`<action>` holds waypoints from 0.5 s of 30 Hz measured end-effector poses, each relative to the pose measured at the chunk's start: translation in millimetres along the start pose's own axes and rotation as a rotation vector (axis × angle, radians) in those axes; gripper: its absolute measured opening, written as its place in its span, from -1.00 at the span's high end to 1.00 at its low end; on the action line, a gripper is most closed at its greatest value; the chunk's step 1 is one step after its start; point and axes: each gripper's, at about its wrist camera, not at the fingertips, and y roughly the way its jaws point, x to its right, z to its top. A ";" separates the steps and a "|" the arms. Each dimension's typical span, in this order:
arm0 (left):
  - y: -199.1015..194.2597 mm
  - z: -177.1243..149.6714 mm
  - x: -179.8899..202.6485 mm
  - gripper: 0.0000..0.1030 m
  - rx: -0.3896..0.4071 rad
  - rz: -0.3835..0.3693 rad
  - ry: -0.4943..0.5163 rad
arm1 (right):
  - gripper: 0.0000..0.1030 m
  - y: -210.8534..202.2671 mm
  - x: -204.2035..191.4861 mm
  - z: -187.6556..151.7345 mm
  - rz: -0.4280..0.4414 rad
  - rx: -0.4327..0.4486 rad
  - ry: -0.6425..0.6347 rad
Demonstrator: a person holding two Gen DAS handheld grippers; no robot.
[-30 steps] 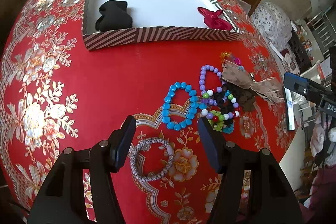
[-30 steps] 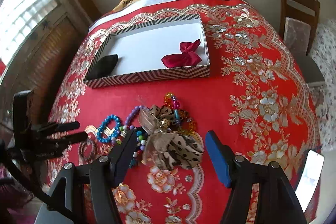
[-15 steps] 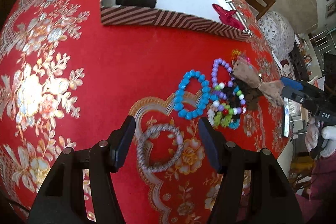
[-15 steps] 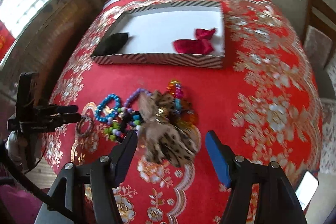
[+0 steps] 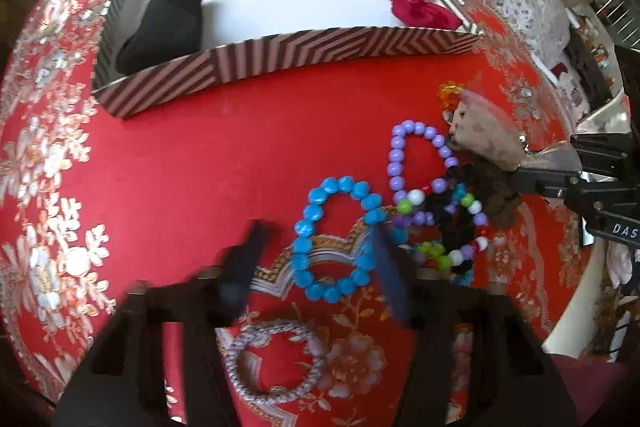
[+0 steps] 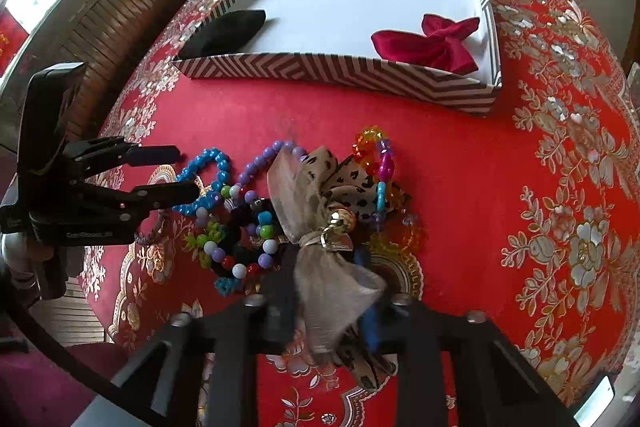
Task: Organize jewelry
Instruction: 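Grasp the brown leopard-print bow with the right tool and lift it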
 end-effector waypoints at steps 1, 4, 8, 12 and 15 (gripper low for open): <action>0.8 1.5 -1.6 0.82 -0.005 0.004 -0.007 | 0.64 -5.9 2.3 0.0 0.014 0.017 0.009; -6.1 5.6 -9.0 0.86 0.002 -0.040 -0.038 | 0.66 -26.7 5.8 2.8 0.038 0.066 0.021; -32.9 14.8 -15.9 0.89 0.064 -0.079 -0.045 | 0.67 -58.1 7.6 17.2 0.083 0.138 0.026; -55.0 25.1 -19.8 0.90 0.116 -0.101 -0.050 | 0.67 -74.0 15.2 32.7 0.213 0.179 0.079; -64.8 34.5 -23.2 0.90 0.137 -0.121 -0.056 | 0.67 -77.9 20.3 41.3 0.265 0.196 0.116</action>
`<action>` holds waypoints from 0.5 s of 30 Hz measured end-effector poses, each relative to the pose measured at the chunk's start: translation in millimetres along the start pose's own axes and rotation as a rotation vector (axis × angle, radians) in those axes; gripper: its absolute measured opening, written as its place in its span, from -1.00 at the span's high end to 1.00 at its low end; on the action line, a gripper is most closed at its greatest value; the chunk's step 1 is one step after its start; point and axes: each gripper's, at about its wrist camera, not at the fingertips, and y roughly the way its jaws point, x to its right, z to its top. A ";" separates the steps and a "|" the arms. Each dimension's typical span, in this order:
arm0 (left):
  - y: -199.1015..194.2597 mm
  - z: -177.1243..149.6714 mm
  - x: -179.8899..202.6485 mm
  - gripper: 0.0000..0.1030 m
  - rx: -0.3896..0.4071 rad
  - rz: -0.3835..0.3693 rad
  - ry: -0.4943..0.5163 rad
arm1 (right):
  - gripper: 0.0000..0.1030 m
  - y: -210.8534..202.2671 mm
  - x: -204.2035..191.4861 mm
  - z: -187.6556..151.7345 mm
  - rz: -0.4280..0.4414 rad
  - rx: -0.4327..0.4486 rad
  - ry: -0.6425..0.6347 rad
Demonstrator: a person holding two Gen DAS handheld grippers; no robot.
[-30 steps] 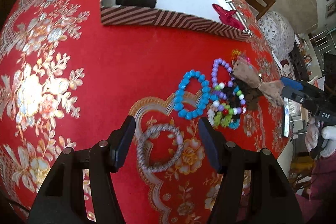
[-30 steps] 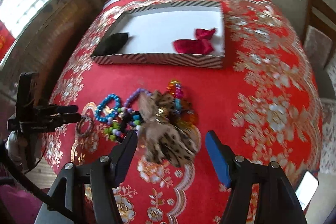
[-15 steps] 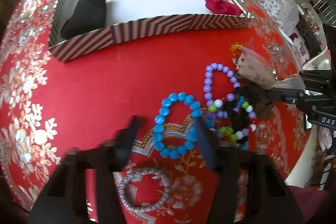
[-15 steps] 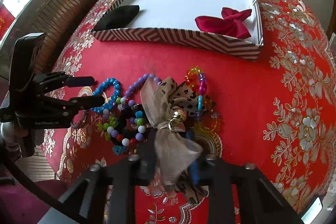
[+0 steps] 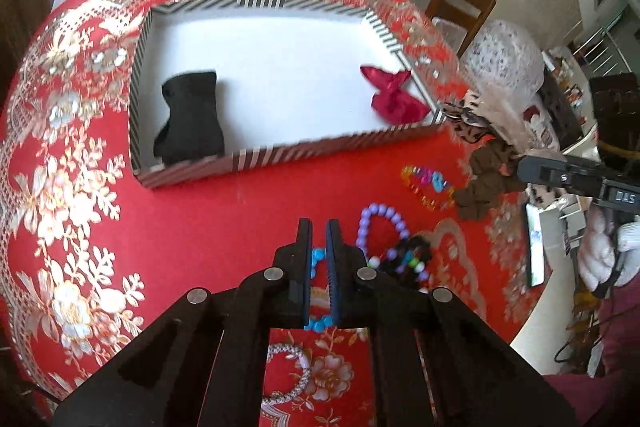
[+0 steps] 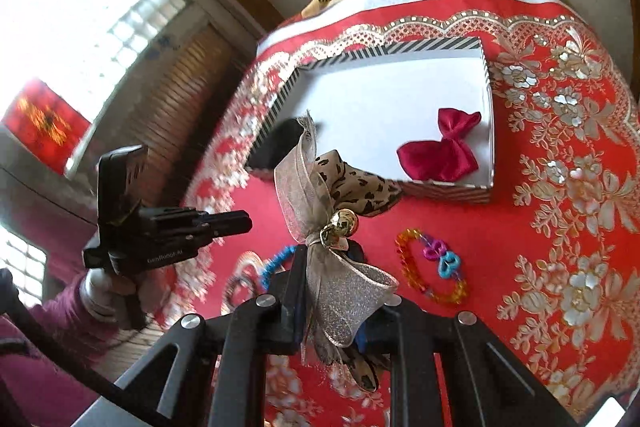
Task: Organize jewelry
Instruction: 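Grasp the brown leopard-print bow with the right tool and lift it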
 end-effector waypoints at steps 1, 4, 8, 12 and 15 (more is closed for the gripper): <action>-0.6 2.8 1.2 0.90 0.002 -0.003 -0.001 | 0.67 0.1 1.0 2.8 0.010 0.006 0.015; -2.5 7.5 -1.1 0.90 -0.003 -0.003 0.000 | 0.67 -1.8 2.3 11.2 0.029 0.022 0.035; 14.8 -1.3 8.3 0.81 -0.059 0.033 0.036 | 0.67 -7.7 2.3 20.5 0.036 0.056 0.036; 47.3 -20.3 21.0 0.17 -0.146 0.105 0.098 | 0.67 -13.6 9.0 32.8 0.055 0.108 0.061; 63.4 -28.5 26.0 0.17 -0.181 0.153 0.121 | 0.67 -17.9 20.0 44.5 0.101 0.139 0.110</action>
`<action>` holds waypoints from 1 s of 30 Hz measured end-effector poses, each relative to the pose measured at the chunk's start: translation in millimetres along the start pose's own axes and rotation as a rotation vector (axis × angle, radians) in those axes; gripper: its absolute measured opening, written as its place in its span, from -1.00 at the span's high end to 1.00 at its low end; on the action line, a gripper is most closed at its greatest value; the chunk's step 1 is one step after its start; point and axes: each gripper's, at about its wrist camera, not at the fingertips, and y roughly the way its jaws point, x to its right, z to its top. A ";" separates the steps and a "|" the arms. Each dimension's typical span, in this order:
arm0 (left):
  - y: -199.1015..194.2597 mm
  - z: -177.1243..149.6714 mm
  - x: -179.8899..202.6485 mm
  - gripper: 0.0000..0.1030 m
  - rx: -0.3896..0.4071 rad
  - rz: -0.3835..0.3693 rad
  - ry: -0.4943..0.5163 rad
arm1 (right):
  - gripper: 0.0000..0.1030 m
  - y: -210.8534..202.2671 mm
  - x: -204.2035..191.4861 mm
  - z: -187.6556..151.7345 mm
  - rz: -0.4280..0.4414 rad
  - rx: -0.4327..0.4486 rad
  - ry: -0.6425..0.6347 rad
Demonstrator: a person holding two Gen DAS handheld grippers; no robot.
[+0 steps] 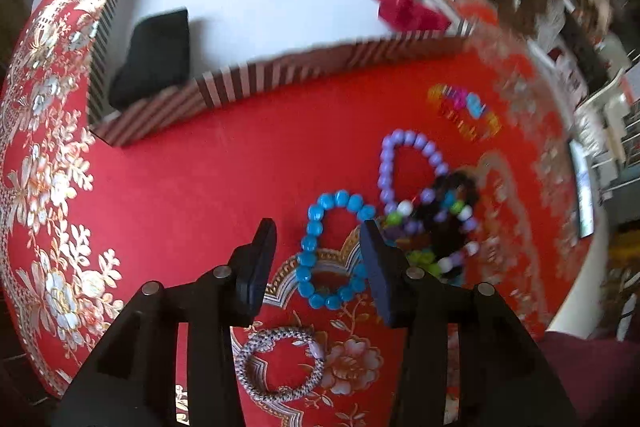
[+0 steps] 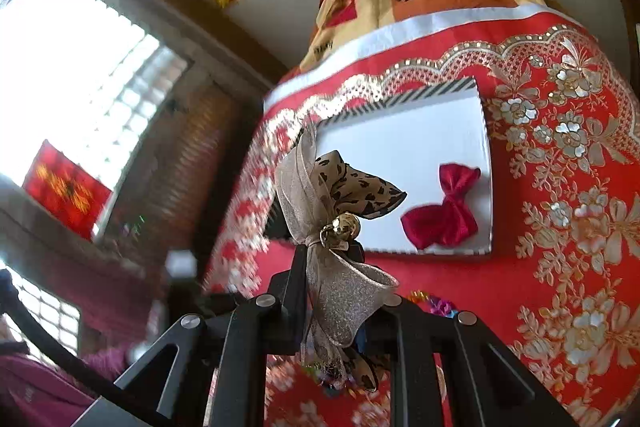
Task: Organize jewelry
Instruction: 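Grasp the blue bead bracelet with the left tool while the right carries the leopard bow over the box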
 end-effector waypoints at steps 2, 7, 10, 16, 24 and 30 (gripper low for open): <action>6.0 -1.7 2.5 0.17 -0.010 0.017 0.007 | 0.67 -0.9 2.8 7.0 0.015 0.011 0.019; 11.9 -2.9 2.7 0.84 0.024 0.014 0.013 | 0.67 1.6 8.0 20.7 0.029 0.024 0.041; 11.6 1.6 -19.6 0.86 0.018 -0.103 -0.101 | 0.67 5.8 8.8 26.8 0.009 0.034 0.036; -23.9 19.0 -39.7 0.86 0.105 -0.148 -0.159 | 0.67 13.8 6.3 40.4 -0.048 0.046 -0.007; -62.8 87.6 -54.5 0.86 0.233 -0.229 -0.198 | 0.66 42.5 25.6 70.0 -0.093 0.042 0.015; -63.0 141.6 -73.8 0.86 0.283 -0.207 -0.229 | 0.67 82.9 47.7 90.5 -0.100 0.001 0.062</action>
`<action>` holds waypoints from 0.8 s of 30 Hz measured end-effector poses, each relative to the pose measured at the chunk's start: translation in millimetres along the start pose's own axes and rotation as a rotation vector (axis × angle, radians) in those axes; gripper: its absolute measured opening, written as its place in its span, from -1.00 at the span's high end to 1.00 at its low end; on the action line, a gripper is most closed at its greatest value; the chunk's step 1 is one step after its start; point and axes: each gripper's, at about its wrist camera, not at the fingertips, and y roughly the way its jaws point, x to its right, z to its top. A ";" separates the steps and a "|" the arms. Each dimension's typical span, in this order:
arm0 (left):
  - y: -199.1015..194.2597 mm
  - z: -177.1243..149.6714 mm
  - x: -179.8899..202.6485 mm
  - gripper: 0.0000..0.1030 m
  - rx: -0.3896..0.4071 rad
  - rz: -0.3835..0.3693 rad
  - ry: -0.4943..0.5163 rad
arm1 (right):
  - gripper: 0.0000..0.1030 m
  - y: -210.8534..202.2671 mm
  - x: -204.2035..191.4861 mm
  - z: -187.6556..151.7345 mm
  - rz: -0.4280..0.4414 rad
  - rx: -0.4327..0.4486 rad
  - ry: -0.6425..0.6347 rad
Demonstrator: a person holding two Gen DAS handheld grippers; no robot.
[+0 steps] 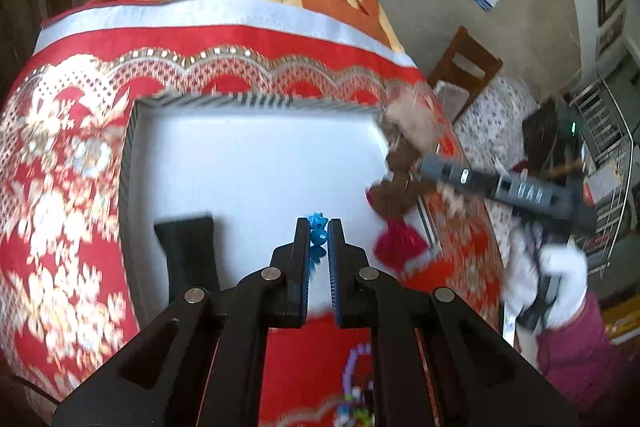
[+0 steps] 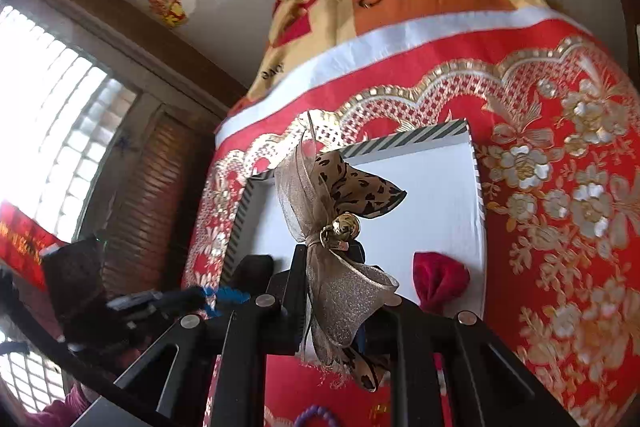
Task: Organize jewelry
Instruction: 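Grasp the blue bead bracelet with the left tool while the right carries the leopard bow over the box, then release the blue bracelet in the box with the left tool while the right releases the leopard bow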
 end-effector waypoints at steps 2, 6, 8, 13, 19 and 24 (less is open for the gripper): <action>13.6 16.8 -7.7 0.86 0.006 0.030 -0.010 | 0.66 15.2 9.4 5.6 -0.004 -0.019 0.022; 44.1 36.8 -30.9 0.86 -0.006 0.116 -0.049 | 0.66 44.3 27.5 14.6 -0.021 -0.054 0.052; 56.2 41.3 -42.1 0.86 -0.028 0.157 -0.064 | 0.67 56.8 37.0 17.4 -0.039 -0.070 0.058; 67.2 39.6 -63.2 0.85 -0.040 0.230 -0.101 | -0.04 60.5 47.5 21.9 -0.180 -0.039 0.031; 43.6 31.3 -68.4 -0.13 0.029 0.154 -0.125 | -0.06 23.3 47.7 15.3 -0.159 0.018 0.042; 18.8 12.5 -55.7 -0.14 0.044 0.147 -0.115 | -0.06 -2.1 32.7 -10.9 -0.183 0.023 0.015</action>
